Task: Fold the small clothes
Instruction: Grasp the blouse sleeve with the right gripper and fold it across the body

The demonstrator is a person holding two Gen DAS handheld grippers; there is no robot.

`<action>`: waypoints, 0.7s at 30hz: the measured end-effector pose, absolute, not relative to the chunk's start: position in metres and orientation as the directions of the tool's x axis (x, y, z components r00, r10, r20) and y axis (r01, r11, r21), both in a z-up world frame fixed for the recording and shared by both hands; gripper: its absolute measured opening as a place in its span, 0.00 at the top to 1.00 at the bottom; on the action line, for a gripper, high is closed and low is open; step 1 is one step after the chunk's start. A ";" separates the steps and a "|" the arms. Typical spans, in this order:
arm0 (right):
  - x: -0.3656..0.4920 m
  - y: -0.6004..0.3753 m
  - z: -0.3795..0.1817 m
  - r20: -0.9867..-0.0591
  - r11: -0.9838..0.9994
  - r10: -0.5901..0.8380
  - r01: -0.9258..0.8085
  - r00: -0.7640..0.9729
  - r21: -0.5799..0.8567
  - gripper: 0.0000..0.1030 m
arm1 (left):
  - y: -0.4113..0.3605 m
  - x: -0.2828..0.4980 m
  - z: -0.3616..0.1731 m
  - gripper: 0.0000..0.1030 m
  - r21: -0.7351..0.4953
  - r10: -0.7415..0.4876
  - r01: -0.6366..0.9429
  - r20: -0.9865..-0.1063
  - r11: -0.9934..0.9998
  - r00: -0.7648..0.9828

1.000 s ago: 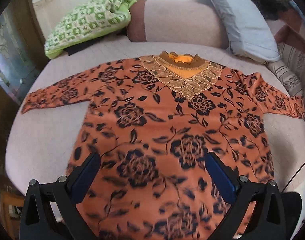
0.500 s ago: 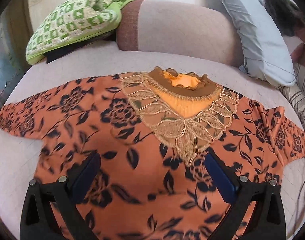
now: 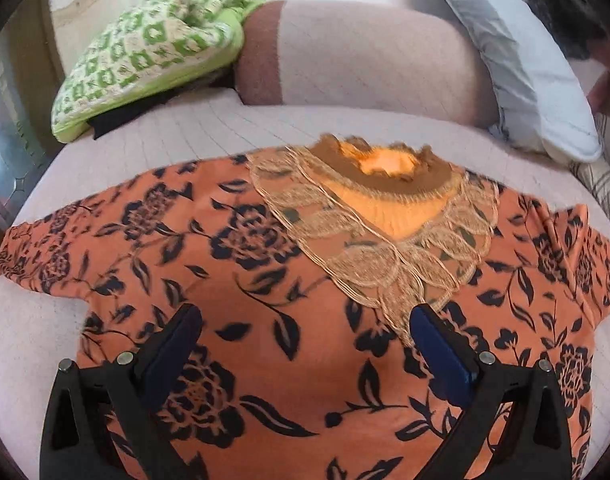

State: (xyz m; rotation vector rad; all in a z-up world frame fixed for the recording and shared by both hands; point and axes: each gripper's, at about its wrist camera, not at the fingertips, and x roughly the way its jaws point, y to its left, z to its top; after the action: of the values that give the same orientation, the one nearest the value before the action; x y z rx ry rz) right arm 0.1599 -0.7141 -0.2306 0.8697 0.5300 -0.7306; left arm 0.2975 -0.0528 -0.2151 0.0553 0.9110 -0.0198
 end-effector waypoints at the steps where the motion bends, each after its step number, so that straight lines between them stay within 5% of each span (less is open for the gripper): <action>1: 0.160 -0.706 -0.218 -0.657 0.459 -0.333 0.725 0.677 0.514 0.91 | -0.049 0.298 -0.212 0.00 0.042 0.014 0.031 -0.782 0.999 0.623; 12: 0.242 -0.513 -0.093 -0.432 0.654 0.130 0.250 0.892 0.714 0.91 | 0.034 0.297 -0.173 0.00 0.070 0.177 -0.179 -0.691 0.981 0.700; 21: 0.340 -0.259 -0.098 -0.383 0.610 0.525 -0.023 0.760 0.792 0.90 | 0.127 0.291 -0.172 0.00 0.083 0.321 -0.369 -0.687 0.926 0.652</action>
State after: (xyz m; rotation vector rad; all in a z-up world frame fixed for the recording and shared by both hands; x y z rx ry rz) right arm 0.3403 -0.2589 -0.0985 0.8669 0.6463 0.3429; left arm 0.2908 0.1273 -0.1724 -0.0659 0.7667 0.3917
